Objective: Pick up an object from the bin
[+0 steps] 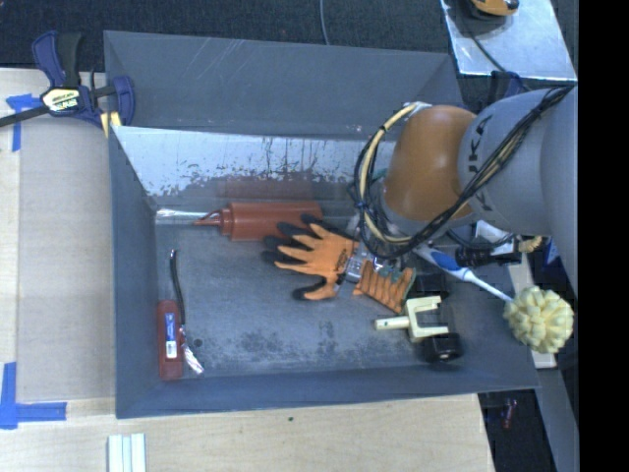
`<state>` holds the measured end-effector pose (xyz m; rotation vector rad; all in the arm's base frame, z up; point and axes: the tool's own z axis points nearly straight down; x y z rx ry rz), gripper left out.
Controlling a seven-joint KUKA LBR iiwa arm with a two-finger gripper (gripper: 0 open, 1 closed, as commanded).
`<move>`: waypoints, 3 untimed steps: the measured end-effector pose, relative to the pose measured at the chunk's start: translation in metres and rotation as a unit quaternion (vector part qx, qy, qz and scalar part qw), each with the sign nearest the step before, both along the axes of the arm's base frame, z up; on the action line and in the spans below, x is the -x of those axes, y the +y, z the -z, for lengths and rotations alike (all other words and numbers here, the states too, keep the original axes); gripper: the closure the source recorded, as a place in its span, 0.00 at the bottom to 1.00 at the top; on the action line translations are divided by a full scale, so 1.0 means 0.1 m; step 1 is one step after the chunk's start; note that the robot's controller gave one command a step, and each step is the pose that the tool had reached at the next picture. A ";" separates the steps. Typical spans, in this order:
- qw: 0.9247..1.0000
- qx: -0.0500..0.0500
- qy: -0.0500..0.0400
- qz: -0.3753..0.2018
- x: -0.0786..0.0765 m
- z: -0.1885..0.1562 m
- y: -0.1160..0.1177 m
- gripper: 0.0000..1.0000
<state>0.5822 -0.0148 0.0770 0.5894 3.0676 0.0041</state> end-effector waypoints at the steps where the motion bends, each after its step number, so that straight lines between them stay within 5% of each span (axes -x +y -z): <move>1: 1.000 0.000 -0.003 0.009 -0.14 0.06 0.04 1.00; 2: 1.000 0.000 -0.003 0.009 -0.14 0.06 0.04 1.00; 3: 1.000 0.000 0.001 0.016 -0.10 -0.48 -0.04 1.00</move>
Offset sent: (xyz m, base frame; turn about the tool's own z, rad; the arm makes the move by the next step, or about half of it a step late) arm 0.0000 0.0000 0.0000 0.0000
